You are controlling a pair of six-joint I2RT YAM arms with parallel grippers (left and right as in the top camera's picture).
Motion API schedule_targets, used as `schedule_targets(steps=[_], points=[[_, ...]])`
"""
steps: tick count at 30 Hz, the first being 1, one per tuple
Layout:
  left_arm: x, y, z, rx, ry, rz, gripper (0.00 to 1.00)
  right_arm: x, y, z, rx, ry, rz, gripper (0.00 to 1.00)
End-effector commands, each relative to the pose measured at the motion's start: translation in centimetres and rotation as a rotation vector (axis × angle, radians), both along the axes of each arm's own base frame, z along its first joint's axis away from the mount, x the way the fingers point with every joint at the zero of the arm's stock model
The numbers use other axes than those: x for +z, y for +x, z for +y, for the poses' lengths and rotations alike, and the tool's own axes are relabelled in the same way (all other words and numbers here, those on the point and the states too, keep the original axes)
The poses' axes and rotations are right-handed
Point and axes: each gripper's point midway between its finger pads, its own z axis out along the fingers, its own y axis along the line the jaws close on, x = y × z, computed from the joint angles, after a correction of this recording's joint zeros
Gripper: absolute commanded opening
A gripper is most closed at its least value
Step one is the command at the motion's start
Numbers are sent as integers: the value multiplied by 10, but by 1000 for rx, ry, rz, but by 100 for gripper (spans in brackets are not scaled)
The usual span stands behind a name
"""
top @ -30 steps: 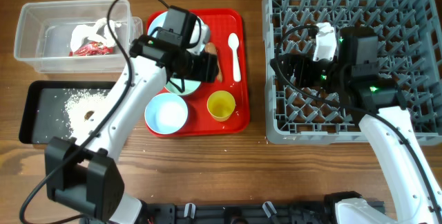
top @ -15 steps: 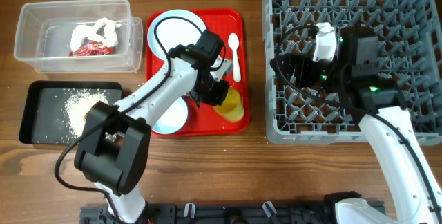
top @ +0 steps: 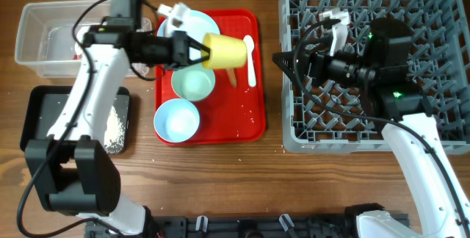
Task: Sort waste into correct bins and load items into the dishwasher rack
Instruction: 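Lift the yellow cup with the left gripper and hand it to the right gripper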
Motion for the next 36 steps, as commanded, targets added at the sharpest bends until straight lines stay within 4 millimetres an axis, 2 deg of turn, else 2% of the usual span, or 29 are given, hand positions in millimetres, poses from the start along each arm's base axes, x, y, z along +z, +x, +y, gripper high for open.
schedule_targets(steps=[1, 5, 9, 13, 18, 23, 25, 28, 30, 32, 34, 36], points=[[62, -19, 0, -111, -334, -20, 4, 26, -11, 15, 130, 94, -60, 100], [62, -25, -10, -135, -338, 13, 4, 43, -15, 27, 243, 157, -137, 100], [62, -35, -26, -182, -337, 35, 4, 36, -18, 48, 387, 208, -145, 100], [62, -41, -37, -214, -337, 39, 4, 40, -26, 63, 509, 258, -166, 99], [62, -44, -42, -229, -336, 41, 4, 40, -37, 85, 589, 278, -170, 99], [63, -44, -42, -229, -337, 37, 4, 39, -43, 92, 612, 278, -175, 79], [63, -44, -42, -229, -337, 37, 4, 39, -43, 92, 612, 278, -175, 66], [62, -44, -42, -229, -336, 38, 4, 39, -43, 92, 611, 278, -177, 61], [60, -43, -42, -223, -322, 36, 10, 39, -41, 92, 604, 277, -179, 57], [56, -42, -42, -215, -302, 36, 21, 39, -40, 91, 601, 276, -180, 52], [54, -41, -42, -208, -284, 34, 33, 39, -36, 85, 582, 275, -180, 50], [50, -39, -42, -200, -265, 32, 40, 39, -29, 77, 555, 272, -183, 50]])
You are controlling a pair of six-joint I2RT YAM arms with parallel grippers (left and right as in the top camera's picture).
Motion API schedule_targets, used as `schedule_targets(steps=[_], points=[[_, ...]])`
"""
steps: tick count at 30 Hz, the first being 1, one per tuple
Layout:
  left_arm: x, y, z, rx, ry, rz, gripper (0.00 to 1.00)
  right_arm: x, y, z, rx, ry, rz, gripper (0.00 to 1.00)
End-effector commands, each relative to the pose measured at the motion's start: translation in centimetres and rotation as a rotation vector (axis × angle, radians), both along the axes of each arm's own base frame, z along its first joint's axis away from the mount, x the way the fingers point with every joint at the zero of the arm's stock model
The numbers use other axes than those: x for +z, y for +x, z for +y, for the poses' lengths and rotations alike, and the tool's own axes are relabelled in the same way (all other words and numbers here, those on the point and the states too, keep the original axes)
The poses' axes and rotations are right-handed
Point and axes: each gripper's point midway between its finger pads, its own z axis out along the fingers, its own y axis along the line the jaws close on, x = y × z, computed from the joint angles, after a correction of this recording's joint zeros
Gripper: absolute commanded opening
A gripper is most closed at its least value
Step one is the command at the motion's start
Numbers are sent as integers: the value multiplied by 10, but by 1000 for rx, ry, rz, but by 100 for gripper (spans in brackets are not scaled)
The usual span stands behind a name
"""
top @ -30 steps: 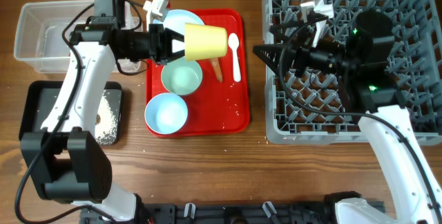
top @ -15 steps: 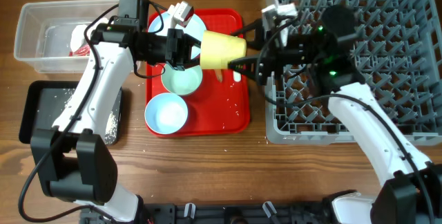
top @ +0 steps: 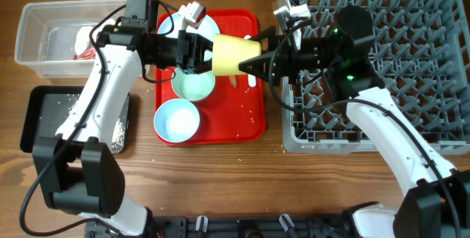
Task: Sort waste into correct bins and load items into the dishwasher rack
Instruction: 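Lift the yellow cup with the left gripper and hand it to the right gripper, then lower the yellow cup into the dish rack with the right gripper and release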
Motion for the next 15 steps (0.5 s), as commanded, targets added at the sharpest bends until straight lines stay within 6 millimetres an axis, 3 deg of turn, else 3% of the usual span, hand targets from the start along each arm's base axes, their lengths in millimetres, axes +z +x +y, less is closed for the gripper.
schedule_targets(steps=[1, 6, 11, 15], points=[[-3, 2, -1, 17, 47, -30, 42, 3, 9, -15, -20, 3, -15, 50], [-20, 10, 1, 58, 148, -45, 54, -6, 40, -51, -167, -11, 72, 52], [-68, 37, 18, 188, 452, -112, 58, -32, 74, -72, -391, -67, 228, 53], [-98, 54, 41, 282, 674, -142, 59, -58, 86, -86, -560, -160, 324, 53]])
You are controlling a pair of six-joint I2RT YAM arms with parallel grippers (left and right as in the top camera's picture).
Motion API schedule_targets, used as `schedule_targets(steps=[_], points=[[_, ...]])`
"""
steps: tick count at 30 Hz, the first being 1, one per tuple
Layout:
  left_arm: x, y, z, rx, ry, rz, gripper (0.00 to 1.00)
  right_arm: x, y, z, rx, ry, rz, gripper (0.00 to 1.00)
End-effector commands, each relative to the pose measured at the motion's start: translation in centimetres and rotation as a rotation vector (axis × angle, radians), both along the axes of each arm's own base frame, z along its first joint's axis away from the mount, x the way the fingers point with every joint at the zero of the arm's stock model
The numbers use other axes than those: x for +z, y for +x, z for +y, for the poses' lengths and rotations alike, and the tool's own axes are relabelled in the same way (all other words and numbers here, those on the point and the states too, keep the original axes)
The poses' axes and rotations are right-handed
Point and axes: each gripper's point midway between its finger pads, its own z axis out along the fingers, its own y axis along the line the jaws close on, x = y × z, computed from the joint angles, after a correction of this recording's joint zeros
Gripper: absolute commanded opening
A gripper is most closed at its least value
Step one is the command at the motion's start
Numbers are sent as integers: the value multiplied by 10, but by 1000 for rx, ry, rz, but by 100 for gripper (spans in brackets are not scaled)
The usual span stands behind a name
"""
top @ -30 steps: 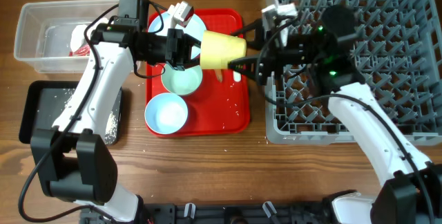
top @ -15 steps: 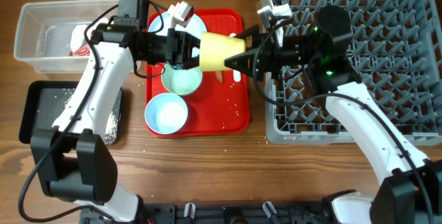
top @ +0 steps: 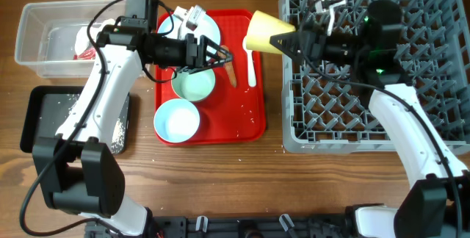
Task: Sort waste into correct bins and load items into the dishwasher rack
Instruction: 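Lower the yellow cup into the dish rack with the right gripper and release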
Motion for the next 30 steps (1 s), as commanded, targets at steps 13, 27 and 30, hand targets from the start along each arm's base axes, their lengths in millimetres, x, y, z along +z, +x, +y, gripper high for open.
schedule_targets(steps=[13, 27, 30], points=[[-68, 48, 91, 297, 687, -122, 61, -73, -93, -148, -694, -899, 611, 54], [-68, 48, 92, 299, 695, -121, 62, -166, -114, -166, -544, -1203, 997, 55], [-68, 48, 92, 299, 694, -121, 61, -176, -110, -162, -502, -1202, 1008, 59]])
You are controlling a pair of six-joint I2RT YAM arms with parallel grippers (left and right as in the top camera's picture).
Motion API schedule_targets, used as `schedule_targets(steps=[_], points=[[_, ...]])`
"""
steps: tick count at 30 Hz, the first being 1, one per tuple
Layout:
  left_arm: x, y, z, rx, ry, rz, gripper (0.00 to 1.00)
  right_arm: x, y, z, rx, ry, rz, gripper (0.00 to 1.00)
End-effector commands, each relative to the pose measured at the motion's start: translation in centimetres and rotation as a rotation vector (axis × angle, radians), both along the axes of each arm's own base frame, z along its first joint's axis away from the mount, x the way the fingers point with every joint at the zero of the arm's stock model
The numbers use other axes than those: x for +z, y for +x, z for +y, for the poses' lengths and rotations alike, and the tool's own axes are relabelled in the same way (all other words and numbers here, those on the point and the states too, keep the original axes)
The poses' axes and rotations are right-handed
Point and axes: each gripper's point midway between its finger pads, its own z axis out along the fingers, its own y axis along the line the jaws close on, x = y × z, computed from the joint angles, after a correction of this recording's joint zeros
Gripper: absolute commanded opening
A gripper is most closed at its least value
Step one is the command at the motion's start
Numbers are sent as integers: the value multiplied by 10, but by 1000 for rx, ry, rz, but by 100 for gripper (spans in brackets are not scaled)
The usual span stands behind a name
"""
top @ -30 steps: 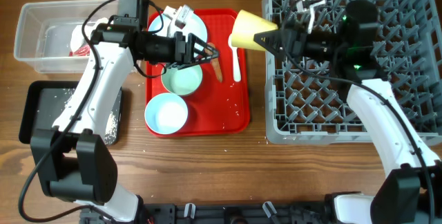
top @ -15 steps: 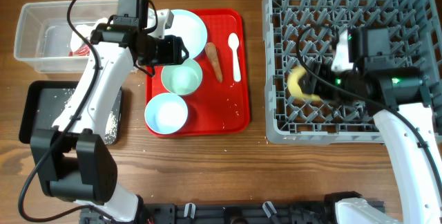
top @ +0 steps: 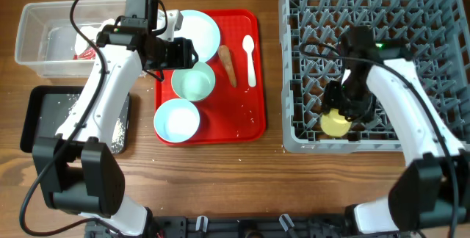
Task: Sort waste into correct bins and load items into the dishwasher rack
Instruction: 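Lower the yellow cup into the dish rack with the right gripper and release, then raise the right gripper out of the rack toward the back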
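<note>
The yellow cup (top: 334, 125) sits low in the front part of the grey dishwasher rack (top: 294, 69), and my right gripper (top: 344, 109) points down onto it, shut on its rim. On the red tray (top: 246, 117) lie a white plate (top: 200, 26), a green bowl (top: 193, 84), a pale blue bowl (top: 177, 119), an orange food scrap (top: 228, 65) and a white spoon (top: 250, 56). My left gripper (top: 180, 51) hovers over the tray's left edge between plate and green bowl, looking open and holding nothing.
A clear plastic bin (top: 33, 43) with a red-and-white wrapper stands at the far left. In front of it a black tray (top: 51, 109) holds white crumbs. The rack's upright tines fill the right side of the table.
My right gripper moved the yellow cup from the rack's left rear corner down into the rack's front section. My left gripper drew back left over the tray, still without a load.
My left gripper held the yellow cup over the tray while the right one waited in the rack. Then both grippers met at the cup over the tray's right edge. Then the right held it alone by the rack, the left open. Now the cup is in the rack.
</note>
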Motion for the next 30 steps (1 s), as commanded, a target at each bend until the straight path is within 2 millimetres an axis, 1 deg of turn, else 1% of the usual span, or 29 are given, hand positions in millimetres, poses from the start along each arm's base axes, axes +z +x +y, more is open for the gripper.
schedule_targets(steps=[1, 3, 4, 6, 9, 11, 14, 18, 20, 21, 23, 26, 28, 30], points=[[7, 2, 0, -4, 5, -21, 61, -8, 5, 1, 22, -4, 12, 62], [6, 1, 0, -4, 5, -18, 61, -10, 10, 2, 28, 3, -3, 73], [6, 1, 0, -4, 6, -17, 62, -10, 11, 5, 35, 17, -8, 81], [6, 1, 0, -5, 6, -17, 62, -10, 11, 9, 37, 42, -10, 90], [6, 1, 0, -4, 6, -16, 62, -5, 14, 13, 35, 62, -21, 97], [6, 1, 0, -4, 6, -15, 62, 4, 20, 14, 35, 69, -51, 98], [6, 1, 0, -4, 6, -16, 63, 28, 31, 15, 38, 78, -130, 97], [6, 1, 0, -4, 6, -16, 63, 76, 50, 20, 77, 107, -272, 96], [6, 1, 0, -4, 6, -16, 63, 109, 63, 35, 135, 190, -379, 93], [6, 1, 0, -4, 6, -16, 63, 116, 66, 40, 152, 212, -403, 92], [6, 1, 0, -4, 6, -16, 63, 136, 78, 56, 193, 285, -484, 90], [6, 1, 0, -5, 5, -15, 63, 151, 92, 85, 257, 373, -575, 88], [5, 0, 0, -5, 6, -12, 63, 157, 98, 99, 292, 392, -618, 88], [5, -1, 0, -5, 6, -8, 63, 165, 104, 118, 344, 411, -672, 87]])
